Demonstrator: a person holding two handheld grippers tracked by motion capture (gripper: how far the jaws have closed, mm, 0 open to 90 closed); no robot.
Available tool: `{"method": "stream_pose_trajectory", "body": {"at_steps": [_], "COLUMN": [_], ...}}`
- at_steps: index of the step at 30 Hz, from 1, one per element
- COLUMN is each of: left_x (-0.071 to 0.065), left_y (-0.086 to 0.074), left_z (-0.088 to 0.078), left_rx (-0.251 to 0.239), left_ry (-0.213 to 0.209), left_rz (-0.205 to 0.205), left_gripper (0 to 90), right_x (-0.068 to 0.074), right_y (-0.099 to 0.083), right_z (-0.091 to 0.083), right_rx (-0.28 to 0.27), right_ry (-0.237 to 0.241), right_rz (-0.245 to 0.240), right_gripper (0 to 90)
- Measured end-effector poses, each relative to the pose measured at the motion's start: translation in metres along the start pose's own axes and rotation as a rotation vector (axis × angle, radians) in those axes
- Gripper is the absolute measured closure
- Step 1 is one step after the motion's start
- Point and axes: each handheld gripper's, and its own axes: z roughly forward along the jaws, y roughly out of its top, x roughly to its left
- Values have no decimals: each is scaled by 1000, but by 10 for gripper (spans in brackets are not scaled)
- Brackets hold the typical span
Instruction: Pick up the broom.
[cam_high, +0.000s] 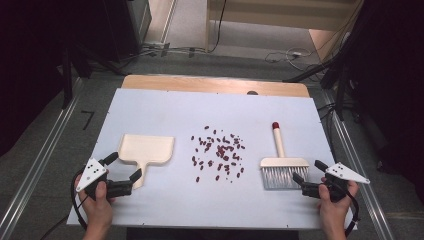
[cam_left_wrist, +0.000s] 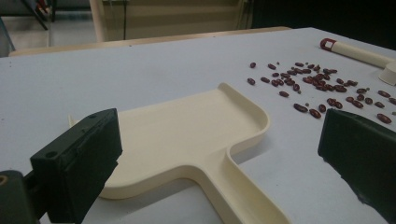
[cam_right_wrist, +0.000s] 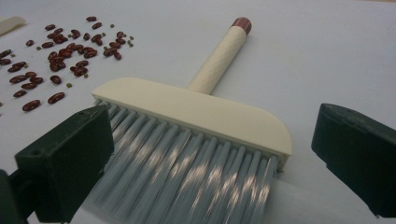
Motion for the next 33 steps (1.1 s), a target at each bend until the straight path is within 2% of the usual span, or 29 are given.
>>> {"method": "stream_pose_trajectory", "body": {"at_steps": [3, 5, 14, 16, 19, 21, 25, 28, 33], "left_x": [0, -1, -2, -2, -2, -1, -2, -2, -2], "left_y": [0, 0, 0, 0, 0, 0, 0, 0, 0], "left_z": [0, 0, 3, 3, 3, 3, 3, 3, 3], "left_rx": [-2, 0, 14, 14, 12, 12, 12, 11, 12], "left_ry": [4, 7, 17, 16, 15, 14, 12, 12, 14], "left_rz": [3, 7, 17, 20, 19, 19, 20, 20, 22], "left_gripper": [0, 0, 0, 0, 0, 0, 0, 0, 0], "right_x": [-3, -3, -1, -2, -4, -5, 2, 6, 13], "right_y": [2, 6, 34, 40, 49, 56, 73, 82, 94], "right_z": [-1, -1, -3, -1, 5, 9, 18, 25, 39], "right_rx": [-15, -19, -25, -5, 18, 27, 59, 69, 120], "right_ry": [30, 25, 25, 6, 8, 22, 35, 49, 87], "right_rz": [48, 62, 70, 74, 78, 81, 49, 46, 47], "right_gripper": [0, 0, 0, 0, 0, 0, 12, 16, 49]}}
